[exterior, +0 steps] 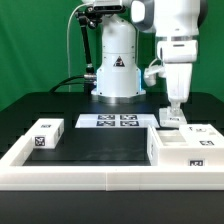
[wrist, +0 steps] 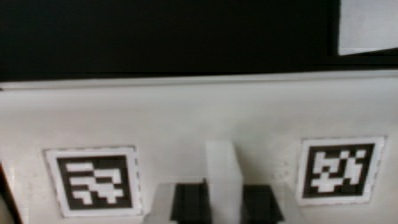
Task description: Assemble cabinet
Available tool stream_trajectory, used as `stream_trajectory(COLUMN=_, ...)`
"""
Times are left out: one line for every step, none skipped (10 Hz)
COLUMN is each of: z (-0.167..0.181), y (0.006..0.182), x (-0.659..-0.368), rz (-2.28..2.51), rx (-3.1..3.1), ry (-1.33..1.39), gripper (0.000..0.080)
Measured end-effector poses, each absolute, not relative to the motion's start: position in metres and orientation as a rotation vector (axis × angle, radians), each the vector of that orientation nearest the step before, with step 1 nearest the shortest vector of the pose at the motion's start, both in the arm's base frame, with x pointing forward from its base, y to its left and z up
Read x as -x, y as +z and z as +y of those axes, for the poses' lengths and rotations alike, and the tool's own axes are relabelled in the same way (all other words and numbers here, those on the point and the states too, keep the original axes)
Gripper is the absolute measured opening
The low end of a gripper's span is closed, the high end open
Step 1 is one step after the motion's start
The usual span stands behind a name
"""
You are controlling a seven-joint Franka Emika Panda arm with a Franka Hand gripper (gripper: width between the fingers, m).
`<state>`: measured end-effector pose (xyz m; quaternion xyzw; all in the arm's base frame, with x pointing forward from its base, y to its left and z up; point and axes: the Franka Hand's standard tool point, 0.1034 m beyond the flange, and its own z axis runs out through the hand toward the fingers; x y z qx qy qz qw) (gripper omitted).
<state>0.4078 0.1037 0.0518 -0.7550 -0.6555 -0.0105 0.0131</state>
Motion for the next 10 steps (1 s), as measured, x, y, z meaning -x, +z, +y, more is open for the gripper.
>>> stream_trajectory(z=0.1, y=0.058, x=-0.411, rz=-2.047, rx=2.359, ry=-0.028, gripper=0.0068)
stream_trajectory(z=0.097, y=0.059, x=-0.414, rz=-2.051, rx=2.359, ry=-0.032, gripper=0.0068)
stream_trajectory(z=0.092, y=0.06, x=-0.418, rz=-2.055, rx=2.357, ry=-0.036, gripper=0.0068)
stream_trajectory(z=0.088, y=0.06, x=-0.422, rz=-2.05, rx=2.362, ry=-0.037, gripper=0.0068)
stream_trajectory(z=0.086, y=0.061, x=-0.426, rz=-2.048, rx=2.366, ry=-0.043, gripper=0.0068)
stream_trajectory(z=0.083, y=0.062, x=-0.431, rz=-2.041, rx=2.373, ry=-0.046, gripper=0.0068)
stream_trajectory(z=0.081, y=0.062, x=-0.437, rz=-2.032, rx=2.379, ry=-0.045, gripper=0.0068)
stream_trajectory(z=0.078, y=0.062, x=-0.443, rz=-2.023, rx=2.387, ry=-0.048, gripper=0.0068)
stream_trajectory(z=0.076, y=0.062, x=-0.448, rz=-2.017, rx=2.391, ry=-0.048, gripper=0.0068)
stream_trajectory(z=0.076, y=0.062, x=-0.453, rz=-2.012, rx=2.395, ry=-0.054, gripper=0.0068)
